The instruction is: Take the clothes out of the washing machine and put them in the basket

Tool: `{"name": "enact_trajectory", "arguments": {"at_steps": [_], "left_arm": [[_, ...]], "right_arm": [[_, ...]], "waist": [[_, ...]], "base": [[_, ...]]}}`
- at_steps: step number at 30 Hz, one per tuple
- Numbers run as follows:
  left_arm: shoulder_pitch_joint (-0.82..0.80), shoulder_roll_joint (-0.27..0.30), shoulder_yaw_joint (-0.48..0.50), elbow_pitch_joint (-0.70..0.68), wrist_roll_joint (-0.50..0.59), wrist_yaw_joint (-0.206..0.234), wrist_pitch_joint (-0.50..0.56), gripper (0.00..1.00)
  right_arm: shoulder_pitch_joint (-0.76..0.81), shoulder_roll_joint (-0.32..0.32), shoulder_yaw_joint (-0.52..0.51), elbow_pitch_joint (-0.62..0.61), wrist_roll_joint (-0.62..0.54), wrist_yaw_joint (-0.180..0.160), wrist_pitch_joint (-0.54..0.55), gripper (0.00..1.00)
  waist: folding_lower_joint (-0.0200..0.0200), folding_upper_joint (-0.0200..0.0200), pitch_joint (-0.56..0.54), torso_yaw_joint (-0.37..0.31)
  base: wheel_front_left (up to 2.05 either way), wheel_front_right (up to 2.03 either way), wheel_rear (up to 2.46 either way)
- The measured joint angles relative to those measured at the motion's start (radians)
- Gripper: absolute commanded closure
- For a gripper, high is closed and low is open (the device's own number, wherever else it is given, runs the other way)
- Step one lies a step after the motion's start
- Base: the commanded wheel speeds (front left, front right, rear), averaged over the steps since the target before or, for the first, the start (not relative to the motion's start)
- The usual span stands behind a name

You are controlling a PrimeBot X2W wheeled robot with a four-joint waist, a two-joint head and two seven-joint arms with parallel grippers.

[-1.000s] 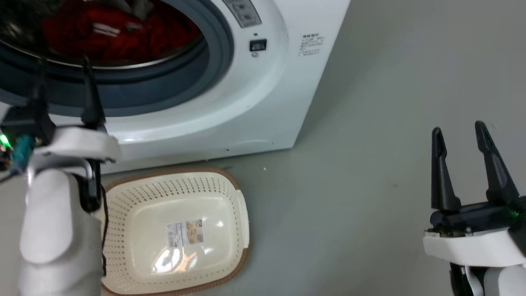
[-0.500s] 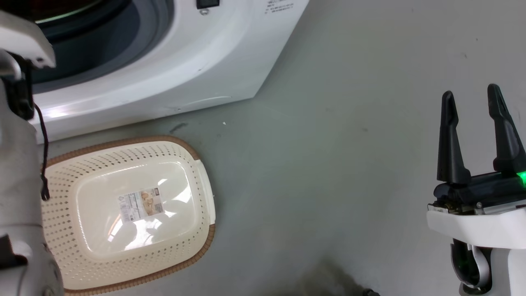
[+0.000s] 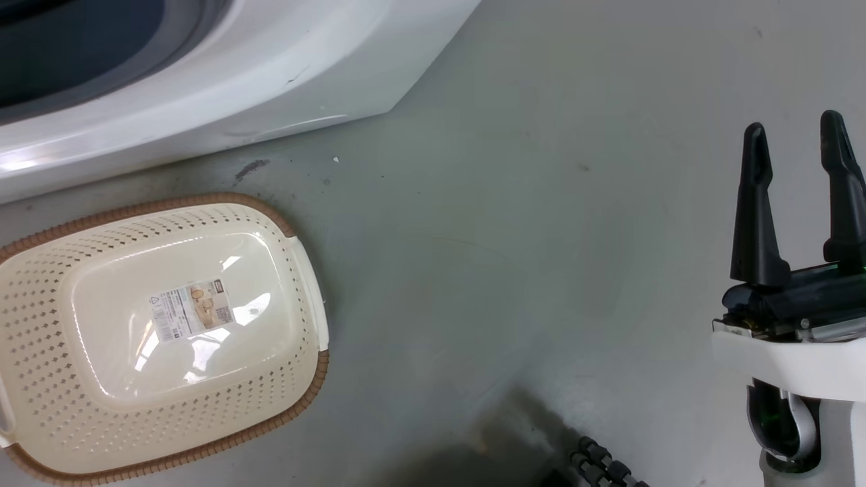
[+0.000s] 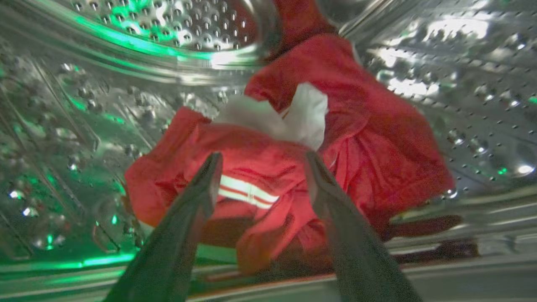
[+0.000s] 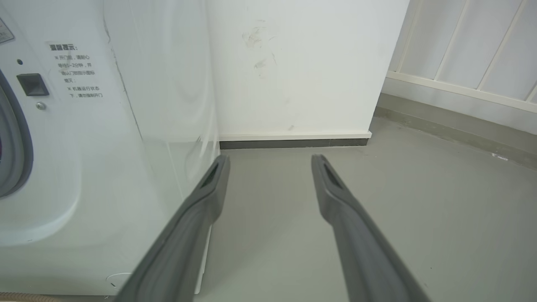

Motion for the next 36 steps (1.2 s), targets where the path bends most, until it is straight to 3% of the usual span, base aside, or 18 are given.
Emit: {"name": "enact_trajectory", "arguments": {"at_steps": [4, 12, 16, 27, 28, 29, 36], "left_arm": [[-0.067, 0.014, -0.025, 0.033, -0.020, -0.008, 0.169, 0.00], [-0.162, 0.041, -0.081, 0.045, -0.031, -0.013, 0.398, 0.00], [-0.189, 0.058, -0.076, 0.053, -0.041, -0.004, 0.452, 0.00], [-0.188, 0.089, -0.103, 0.085, -0.037, 0.000, 0.431, 0.00], [-0.188, 0.091, -0.104, 0.091, -0.038, 0.000, 0.429, 0.20], [-0.188, 0.092, -0.109, 0.096, -0.038, -0.001, 0.427, 1.00], [-0.188, 0.097, -0.134, 0.134, -0.052, -0.008, 0.355, 1.00]], "right_arm": [[-0.005, 0.000, -0.006, -0.008, 0.007, 0.000, 0.000, 0.00], [-0.028, 0.000, -0.004, -0.028, 0.019, 0.000, 0.000, 0.00], [-0.034, 0.000, -0.002, -0.042, 0.030, 0.000, 0.000, 0.00], [-0.037, 0.000, 0.017, -0.061, 0.045, 0.000, 0.000, 0.00], [-0.036, 0.000, 0.018, -0.062, 0.045, 0.000, 0.000, 0.00], [-0.035, 0.000, 0.020, -0.062, 0.045, 0.000, 0.000, 0.00], [-0.033, 0.000, 0.018, -0.062, 0.034, 0.000, 0.000, 0.00]], "waist": [[0.0000, 0.0000, 0.026, -0.003], [0.0000, 0.0000, 0.081, -0.009], [-0.0001, 0.0000, 0.110, -0.020], [-0.0001, 0.0000, 0.144, -0.050], [-0.0001, 0.0000, 0.143, -0.050], [-0.0001, 0.0000, 0.142, -0.050], [-0.0002, 0.0000, 0.122, -0.043]], "base": [[0.00, 0.00, 0.00], [0.00, 0.00, 0.00], [0.00, 0.00, 0.00], [0.00, 0.00, 0.00], [0.00, 0.00, 0.00], [0.00, 0.00, 0.00], [0.00, 0.00, 0.00]]}}
